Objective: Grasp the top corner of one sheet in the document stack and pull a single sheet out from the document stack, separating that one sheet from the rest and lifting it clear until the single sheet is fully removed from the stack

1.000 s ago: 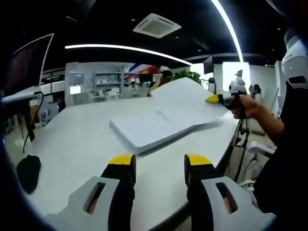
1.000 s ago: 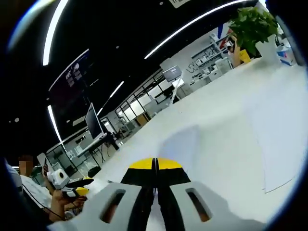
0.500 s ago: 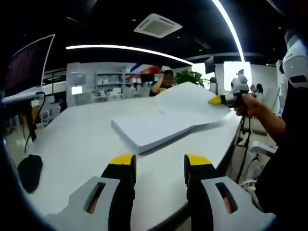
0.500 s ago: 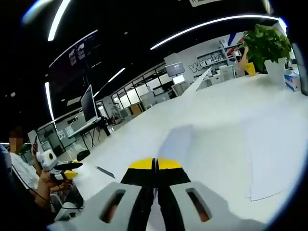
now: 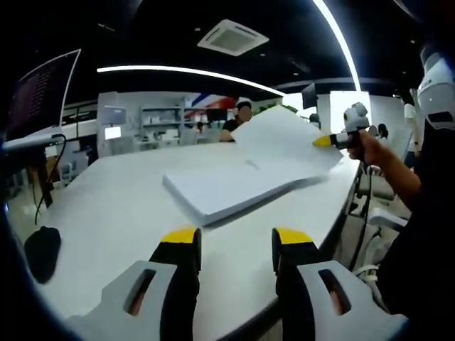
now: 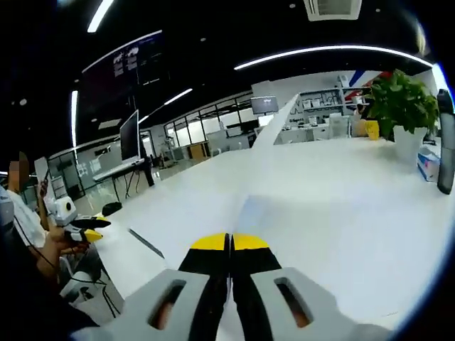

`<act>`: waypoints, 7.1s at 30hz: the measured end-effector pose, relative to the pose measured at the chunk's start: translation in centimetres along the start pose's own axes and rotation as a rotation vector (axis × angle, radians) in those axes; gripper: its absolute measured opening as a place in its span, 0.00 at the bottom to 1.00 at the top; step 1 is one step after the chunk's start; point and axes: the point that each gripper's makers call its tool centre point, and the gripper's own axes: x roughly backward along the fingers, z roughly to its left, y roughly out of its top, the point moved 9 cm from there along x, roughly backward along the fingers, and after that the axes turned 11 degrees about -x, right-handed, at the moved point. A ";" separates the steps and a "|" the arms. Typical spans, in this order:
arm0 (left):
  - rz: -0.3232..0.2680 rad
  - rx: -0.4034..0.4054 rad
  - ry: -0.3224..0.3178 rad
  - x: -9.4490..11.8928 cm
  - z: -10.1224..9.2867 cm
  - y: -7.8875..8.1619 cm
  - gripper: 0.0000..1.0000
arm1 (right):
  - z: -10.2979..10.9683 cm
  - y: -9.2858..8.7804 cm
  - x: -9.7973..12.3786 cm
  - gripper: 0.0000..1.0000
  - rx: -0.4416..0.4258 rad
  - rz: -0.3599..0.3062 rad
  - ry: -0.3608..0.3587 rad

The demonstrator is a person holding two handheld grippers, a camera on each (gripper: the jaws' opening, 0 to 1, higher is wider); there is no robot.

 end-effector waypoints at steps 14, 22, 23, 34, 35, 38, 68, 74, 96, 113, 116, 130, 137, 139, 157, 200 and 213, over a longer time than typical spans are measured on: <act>-0.002 -0.003 -0.034 -0.9 -0.8 0.0 0.41 | -4.8 4.1 6.0 0.01 -0.017 0.017 -0.007; 0.024 -0.079 -0.057 -1.0 -0.8 0.3 0.52 | -8.9 6.1 8.7 0.01 -0.048 0.030 -0.045; 0.022 -0.089 -0.065 -1.0 -0.9 0.4 0.52 | -9.3 6.3 9.0 0.01 -0.061 0.036 -0.050; -0.041 -0.097 -0.078 -1.0 -0.9 0.9 0.56 | -14.7 7.7 11.4 0.01 -0.245 0.116 -0.026; -0.035 -0.097 -0.080 -1.0 -0.9 0.9 0.57 | -15.4 7.7 11.4 0.01 -0.253 0.118 -0.038; -0.034 -0.115 -0.072 -0.5 -0.6 1.0 0.59 | -16.4 7.2 11.2 0.01 -0.277 0.155 -0.061; -0.013 -0.069 -0.070 0.1 0.3 1.9 0.62 | -16.7 1.3 6.0 0.02 -0.228 0.487 -0.364; 0.007 -0.079 -0.075 0.5 -0.1 1.9 0.62 | -17.8 0.7 5.6 0.02 -0.184 0.514 -0.433; 0.029 -0.098 -0.089 0.5 -0.6 1.6 0.59 | -21.7 2.2 5.7 0.02 -0.077 0.524 -0.530; 0.045 -0.093 -0.075 1.0 -0.7 0.8 0.57 | -20.7 2.3 4.6 0.02 0.002 0.601 -0.613; 0.044 -0.093 -0.067 1.1 -0.6 0.9 0.57 | -20.5 2.3 4.6 0.02 0.051 0.625 -0.605; 0.042 -0.094 -0.066 1.1 -0.6 0.7 0.56 | -19.4 2.7 5.8 0.09 0.177 0.588 -0.679; 0.040 -0.094 -0.063 1.2 -0.6 0.6 0.56 | -20.0 2.8 6.5 0.25 0.255 0.565 -0.724; 0.041 -0.091 -0.064 1.3 -0.7 0.5 0.56 | -20.2 2.6 6.8 0.30 0.270 0.568 -0.733; 0.030 -0.097 -0.067 1.5 -0.9 0.8 0.56 | -20.8 4.2 8.9 0.40 0.300 0.308 -0.801; 0.018 -0.088 -0.082 0.5 -1.3 1.7 0.55 | -4.2 -1.1 3.4 0.62 0.281 -0.132 -0.159; -0.002 -0.062 -0.079 -0.2 -1.7 1.9 0.54 | -0.4 -4.6 2.0 0.62 0.233 -0.125 -0.014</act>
